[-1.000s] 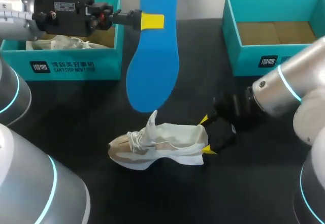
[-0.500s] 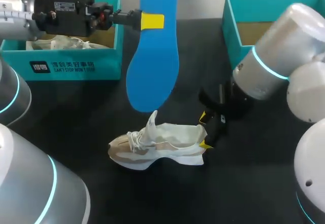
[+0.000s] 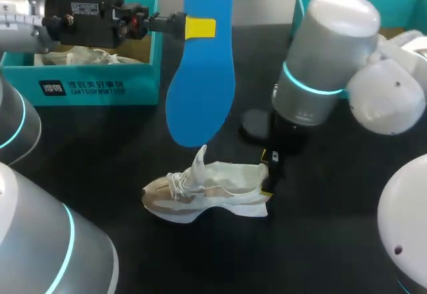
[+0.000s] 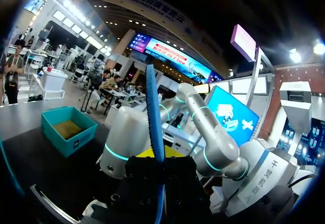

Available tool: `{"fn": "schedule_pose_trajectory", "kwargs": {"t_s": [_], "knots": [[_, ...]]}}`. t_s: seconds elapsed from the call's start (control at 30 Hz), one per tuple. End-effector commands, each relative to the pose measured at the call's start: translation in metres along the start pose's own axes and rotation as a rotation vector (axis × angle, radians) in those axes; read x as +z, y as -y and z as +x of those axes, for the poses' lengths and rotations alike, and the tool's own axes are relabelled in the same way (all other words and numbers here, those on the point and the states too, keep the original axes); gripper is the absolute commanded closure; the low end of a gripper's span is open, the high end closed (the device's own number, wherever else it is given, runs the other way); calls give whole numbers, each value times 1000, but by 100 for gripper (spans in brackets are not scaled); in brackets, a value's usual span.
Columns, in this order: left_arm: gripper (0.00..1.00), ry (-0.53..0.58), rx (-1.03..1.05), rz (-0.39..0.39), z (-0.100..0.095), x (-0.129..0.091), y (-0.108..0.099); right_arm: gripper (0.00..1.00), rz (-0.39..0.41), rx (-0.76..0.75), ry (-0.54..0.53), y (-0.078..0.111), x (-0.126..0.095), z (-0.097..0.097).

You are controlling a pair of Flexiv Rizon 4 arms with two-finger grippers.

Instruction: Take the shoe out of the shoebox, open the shoe tongue, remove and reinsert the insole, then place the shoe into the shoebox

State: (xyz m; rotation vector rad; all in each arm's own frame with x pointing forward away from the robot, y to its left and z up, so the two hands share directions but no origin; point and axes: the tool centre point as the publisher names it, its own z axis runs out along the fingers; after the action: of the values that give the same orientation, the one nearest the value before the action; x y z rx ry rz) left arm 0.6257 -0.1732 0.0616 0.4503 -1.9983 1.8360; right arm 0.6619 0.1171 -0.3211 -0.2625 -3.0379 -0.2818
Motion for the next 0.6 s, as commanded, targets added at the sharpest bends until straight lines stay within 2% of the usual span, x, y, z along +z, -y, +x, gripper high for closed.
{"fn": "schedule_pose_trajectory", "kwargs": {"t_s": [0.03,0.37,0.6], "knots": [[100,0,0,-4,-1,1,1,0,202,-5,1,-6,5,3],[100,0,0,-4,-1,1,1,0,178,-10,4,-7,6,4],[100,0,0,-4,-1,1,1,0,161,-30,26,-22,-7,0]]}}
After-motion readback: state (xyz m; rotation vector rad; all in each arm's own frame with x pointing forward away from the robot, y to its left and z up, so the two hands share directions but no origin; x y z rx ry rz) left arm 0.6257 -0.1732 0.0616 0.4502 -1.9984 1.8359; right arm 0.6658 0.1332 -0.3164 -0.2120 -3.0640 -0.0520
